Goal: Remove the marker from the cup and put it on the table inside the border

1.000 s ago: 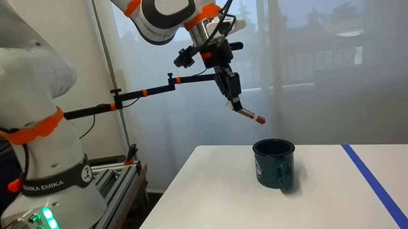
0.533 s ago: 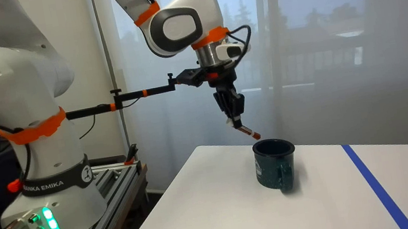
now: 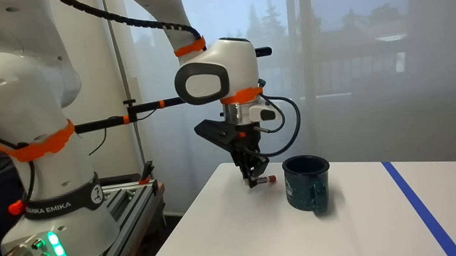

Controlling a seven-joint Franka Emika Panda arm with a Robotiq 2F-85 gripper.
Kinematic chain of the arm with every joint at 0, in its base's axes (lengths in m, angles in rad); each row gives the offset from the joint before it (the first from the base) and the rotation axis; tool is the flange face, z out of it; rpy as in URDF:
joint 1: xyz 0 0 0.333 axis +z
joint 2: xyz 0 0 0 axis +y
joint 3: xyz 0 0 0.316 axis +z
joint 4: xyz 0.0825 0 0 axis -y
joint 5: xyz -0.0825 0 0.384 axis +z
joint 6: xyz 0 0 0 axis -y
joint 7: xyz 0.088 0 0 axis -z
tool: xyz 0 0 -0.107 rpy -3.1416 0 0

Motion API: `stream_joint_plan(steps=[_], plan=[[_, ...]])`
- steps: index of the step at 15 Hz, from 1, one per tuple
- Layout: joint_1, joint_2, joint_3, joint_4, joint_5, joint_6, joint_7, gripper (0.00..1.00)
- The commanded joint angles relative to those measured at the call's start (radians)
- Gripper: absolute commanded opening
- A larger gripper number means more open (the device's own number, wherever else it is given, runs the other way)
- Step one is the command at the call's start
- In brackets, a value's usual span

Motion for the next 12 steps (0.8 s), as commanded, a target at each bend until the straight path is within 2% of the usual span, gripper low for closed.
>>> stream_joint_plan(steps=[1,4,5,6,7,12], plan=[[-0.063,0.049,0.048,0.001,-0.034,0.018,-0.035,0.05],[-0.094,0.08,0.031,0.003,-0.131,0.033,0.01,0.05],[-0.101,0.081,0.02,0.004,-0.172,0.03,0.031,0.46],[-0.114,0.084,0.017,0.004,-0.198,0.03,0.037,0.47],[-0.122,0.084,0.01,0.005,-0.232,0.025,0.057,0.52],[-0.135,0.06,0.018,0.011,-0.302,0.002,0.115,0.91]])
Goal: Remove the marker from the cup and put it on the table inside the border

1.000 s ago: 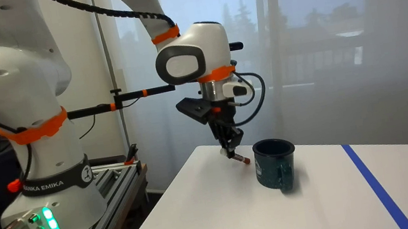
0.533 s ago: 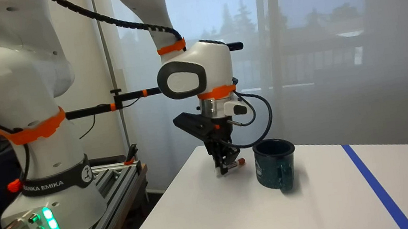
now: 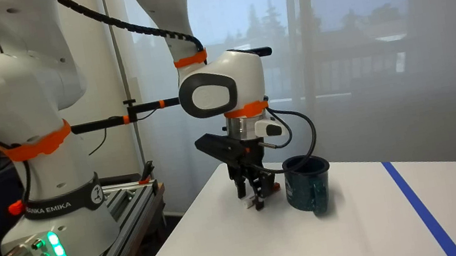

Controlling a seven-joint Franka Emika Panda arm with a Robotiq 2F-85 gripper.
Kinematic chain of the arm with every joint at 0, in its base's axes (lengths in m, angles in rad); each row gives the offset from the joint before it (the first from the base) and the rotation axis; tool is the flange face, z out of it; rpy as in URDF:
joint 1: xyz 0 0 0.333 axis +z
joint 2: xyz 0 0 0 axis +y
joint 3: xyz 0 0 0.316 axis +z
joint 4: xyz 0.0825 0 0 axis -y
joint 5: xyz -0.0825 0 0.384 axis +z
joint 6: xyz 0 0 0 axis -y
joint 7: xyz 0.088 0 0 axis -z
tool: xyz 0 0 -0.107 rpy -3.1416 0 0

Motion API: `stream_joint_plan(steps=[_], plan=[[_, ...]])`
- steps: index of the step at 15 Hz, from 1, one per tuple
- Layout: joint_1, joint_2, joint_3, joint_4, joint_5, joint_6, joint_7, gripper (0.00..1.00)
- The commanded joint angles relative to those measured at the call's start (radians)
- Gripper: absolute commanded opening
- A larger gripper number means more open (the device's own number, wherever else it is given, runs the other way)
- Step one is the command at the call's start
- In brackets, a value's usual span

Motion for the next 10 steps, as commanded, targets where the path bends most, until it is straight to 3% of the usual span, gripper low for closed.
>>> stream_joint_plan(steps=[1,5,6,8,10], plan=[[0.0,-0.027,0.015,0.003,-0.053,-0.011,0.064,0.98],[0.02,-0.105,0.018,0.008,-0.072,-0.029,0.152,1.0],[0.02,-0.173,0.019,-0.042,-0.065,-0.021,0.174,1.0],[0.027,-0.202,-0.001,0.014,-0.109,-0.05,0.264,1.0],[0.013,-0.312,-0.006,-0.041,-0.149,-0.054,0.366,1.0]])
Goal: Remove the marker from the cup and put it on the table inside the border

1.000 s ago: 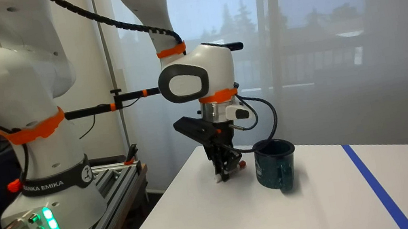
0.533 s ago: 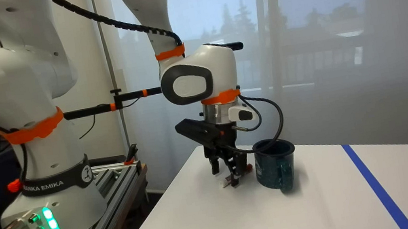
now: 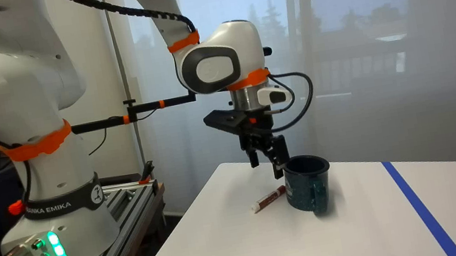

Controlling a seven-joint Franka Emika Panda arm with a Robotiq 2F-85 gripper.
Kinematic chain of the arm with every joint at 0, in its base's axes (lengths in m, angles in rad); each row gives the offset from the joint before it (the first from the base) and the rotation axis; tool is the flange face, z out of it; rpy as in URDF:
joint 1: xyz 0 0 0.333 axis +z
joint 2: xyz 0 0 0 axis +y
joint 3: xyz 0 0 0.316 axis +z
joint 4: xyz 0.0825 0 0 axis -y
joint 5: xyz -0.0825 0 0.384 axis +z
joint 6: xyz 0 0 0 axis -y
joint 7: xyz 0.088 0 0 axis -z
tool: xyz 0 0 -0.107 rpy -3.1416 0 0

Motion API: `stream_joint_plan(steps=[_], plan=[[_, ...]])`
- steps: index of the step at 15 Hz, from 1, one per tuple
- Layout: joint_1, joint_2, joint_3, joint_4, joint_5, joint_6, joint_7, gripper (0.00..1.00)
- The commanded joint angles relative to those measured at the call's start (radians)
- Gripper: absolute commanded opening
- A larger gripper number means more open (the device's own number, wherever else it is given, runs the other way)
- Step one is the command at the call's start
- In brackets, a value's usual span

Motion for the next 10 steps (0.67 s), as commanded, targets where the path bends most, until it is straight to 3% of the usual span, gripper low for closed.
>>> stream_joint_plan(steps=[1,2,5,6,10], plan=[[-0.013,-0.2,-0.014,-0.055,-0.088,-0.072,0.215,1.0],[-0.029,-0.195,-0.01,-0.007,-0.102,-0.099,0.269,1.0],[-0.097,-0.305,0.002,-0.053,-0.15,-0.122,0.411,1.0],[-0.053,-0.208,-0.015,-0.002,-0.092,-0.091,0.306,1.0],[-0.088,-0.269,-0.011,-0.029,-0.112,-0.111,0.363,1.0]])
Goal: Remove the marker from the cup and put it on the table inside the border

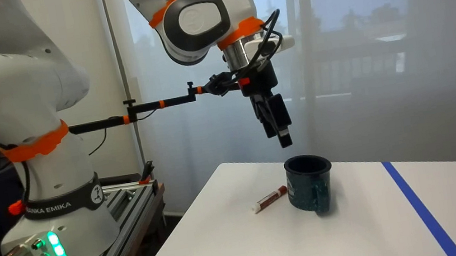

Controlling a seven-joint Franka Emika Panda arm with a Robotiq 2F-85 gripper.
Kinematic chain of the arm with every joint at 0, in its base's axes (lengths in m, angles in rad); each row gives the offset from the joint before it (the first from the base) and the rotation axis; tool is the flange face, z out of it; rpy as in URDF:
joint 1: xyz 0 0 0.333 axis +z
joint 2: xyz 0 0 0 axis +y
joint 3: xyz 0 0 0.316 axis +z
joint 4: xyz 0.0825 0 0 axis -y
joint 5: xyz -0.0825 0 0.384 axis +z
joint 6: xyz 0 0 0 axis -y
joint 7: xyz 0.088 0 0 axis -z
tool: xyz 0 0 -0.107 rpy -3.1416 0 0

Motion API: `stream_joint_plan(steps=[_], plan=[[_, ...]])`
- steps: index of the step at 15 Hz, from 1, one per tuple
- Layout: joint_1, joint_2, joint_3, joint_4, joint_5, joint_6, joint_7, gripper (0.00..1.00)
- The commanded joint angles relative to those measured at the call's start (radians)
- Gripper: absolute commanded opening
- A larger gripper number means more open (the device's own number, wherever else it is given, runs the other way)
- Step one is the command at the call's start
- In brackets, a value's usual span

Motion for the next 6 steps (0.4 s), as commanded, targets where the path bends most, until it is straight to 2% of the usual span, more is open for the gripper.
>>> stream_joint_plan(steps=[1,6], plan=[[0.0,-0.002,0.001,0.0,0.004,-0.003,0.0,1.0],[0.0,-0.002,0.003,0.0,0.003,-0.004,0.005,1.0]])
